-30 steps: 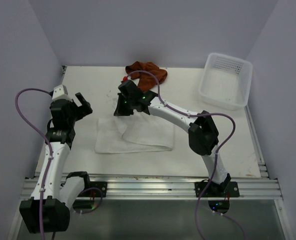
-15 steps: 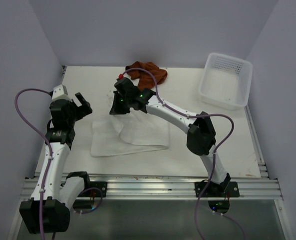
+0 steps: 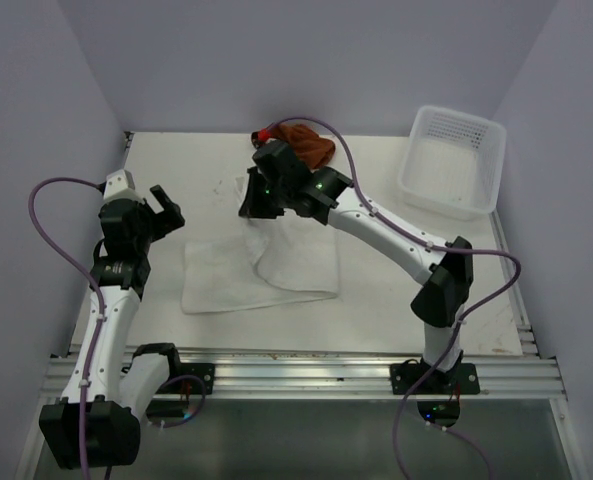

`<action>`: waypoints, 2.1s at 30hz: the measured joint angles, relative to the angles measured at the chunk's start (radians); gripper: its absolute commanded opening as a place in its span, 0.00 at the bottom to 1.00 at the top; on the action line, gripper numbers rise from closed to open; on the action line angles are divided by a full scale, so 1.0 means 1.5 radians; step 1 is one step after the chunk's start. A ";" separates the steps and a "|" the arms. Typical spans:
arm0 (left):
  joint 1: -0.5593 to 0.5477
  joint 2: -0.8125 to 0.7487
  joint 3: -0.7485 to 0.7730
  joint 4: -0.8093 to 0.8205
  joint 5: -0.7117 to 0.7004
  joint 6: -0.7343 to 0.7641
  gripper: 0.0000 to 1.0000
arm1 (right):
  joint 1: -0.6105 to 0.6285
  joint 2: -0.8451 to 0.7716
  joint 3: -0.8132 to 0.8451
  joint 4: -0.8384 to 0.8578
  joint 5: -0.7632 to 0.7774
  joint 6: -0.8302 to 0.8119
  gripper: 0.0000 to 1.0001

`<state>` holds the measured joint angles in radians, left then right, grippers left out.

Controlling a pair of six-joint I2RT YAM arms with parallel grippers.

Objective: Roll the towels
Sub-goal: Fold the towel

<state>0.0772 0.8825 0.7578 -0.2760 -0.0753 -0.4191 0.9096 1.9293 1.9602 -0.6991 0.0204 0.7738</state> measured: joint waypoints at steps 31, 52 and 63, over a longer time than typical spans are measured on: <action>0.000 -0.009 0.000 -0.002 -0.006 0.000 0.99 | -0.005 -0.006 -0.037 0.049 -0.094 -0.035 0.00; 0.000 -0.014 0.000 -0.002 -0.005 0.000 1.00 | -0.004 0.207 0.001 0.151 -0.173 -0.006 0.00; 0.000 -0.014 0.000 -0.002 -0.005 0.000 1.00 | 0.008 0.248 0.043 0.179 -0.201 0.015 0.00</action>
<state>0.0772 0.8616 0.7578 -0.2790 -0.0830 -0.4187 0.9218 2.3020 2.0254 -0.4305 -0.2813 0.7967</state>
